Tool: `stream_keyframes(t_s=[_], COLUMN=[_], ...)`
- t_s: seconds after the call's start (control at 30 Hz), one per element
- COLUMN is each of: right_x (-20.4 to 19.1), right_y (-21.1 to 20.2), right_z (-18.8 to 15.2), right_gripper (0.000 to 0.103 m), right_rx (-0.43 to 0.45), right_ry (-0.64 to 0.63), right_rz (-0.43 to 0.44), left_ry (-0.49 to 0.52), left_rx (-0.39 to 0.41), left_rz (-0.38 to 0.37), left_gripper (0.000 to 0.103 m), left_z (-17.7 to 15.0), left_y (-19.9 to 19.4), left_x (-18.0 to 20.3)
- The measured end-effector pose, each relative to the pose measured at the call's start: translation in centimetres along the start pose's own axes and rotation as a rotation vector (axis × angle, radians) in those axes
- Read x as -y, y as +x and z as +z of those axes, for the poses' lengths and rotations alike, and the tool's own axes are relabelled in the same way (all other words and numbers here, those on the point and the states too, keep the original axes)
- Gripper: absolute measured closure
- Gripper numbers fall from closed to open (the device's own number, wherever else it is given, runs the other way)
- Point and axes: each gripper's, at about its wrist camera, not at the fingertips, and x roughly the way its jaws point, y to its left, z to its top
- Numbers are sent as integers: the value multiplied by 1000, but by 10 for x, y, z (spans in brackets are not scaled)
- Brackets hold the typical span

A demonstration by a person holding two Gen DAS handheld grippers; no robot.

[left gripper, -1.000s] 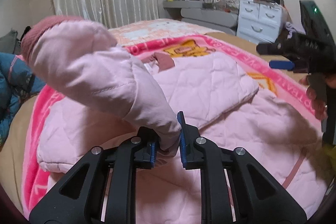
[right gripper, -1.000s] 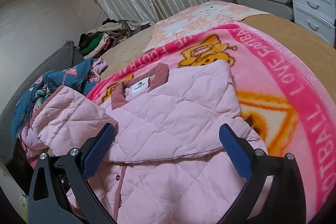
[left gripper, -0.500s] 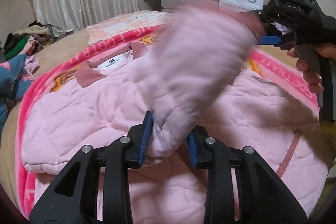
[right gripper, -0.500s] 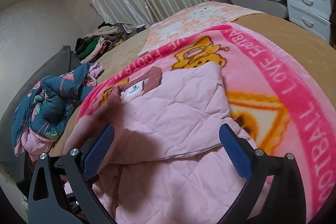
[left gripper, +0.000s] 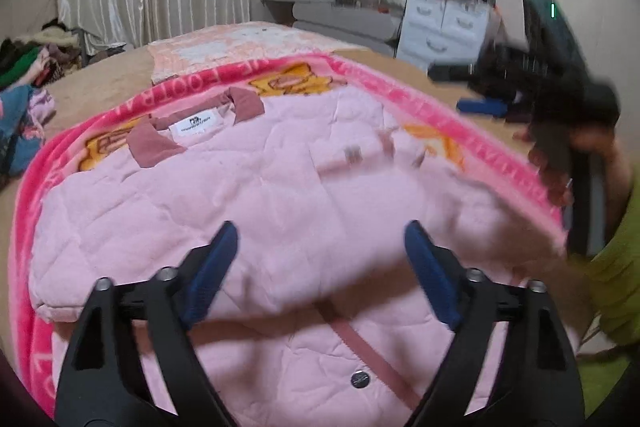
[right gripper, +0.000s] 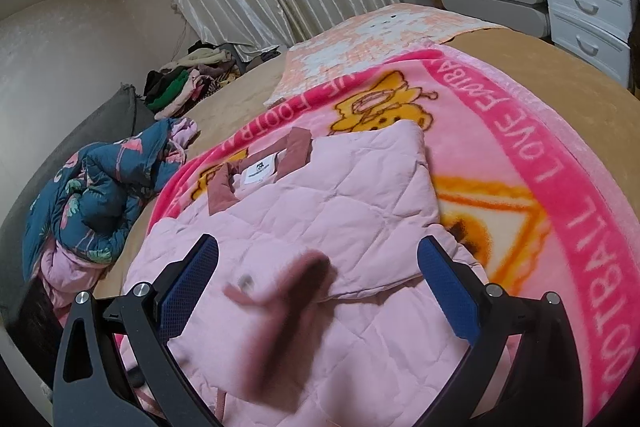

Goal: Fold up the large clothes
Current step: 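Lay the sleeve across the jacket body and open the left tool, then grasp the ribbed sleeve cuff with the right tool and fold it back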

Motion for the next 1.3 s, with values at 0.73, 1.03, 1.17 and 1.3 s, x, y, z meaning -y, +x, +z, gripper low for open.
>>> stream_keyframes(t_s=[0.73,1.03,1.17,1.3], right_x=[-52,-58,-53,-71], right_y=[84,97,92,76], right_z=[-66,-86,-78,-58], right_gripper=[4,4,60,86], right_rx=[-293,-325,-278,-213], right_ry=[-77,-69,-34,-153], right_rz=[-7,11,72,89], left_ry=[-390,-489,-565,-576], left_rx=[107,133,161,156], left_rz=[450,516,509,524], left_gripper=[9,9,9,9], left_z=[3,-6,-11,-12], left_y=[-73,-93,-103,-104], left_x=[-165,-200,-218,-225])
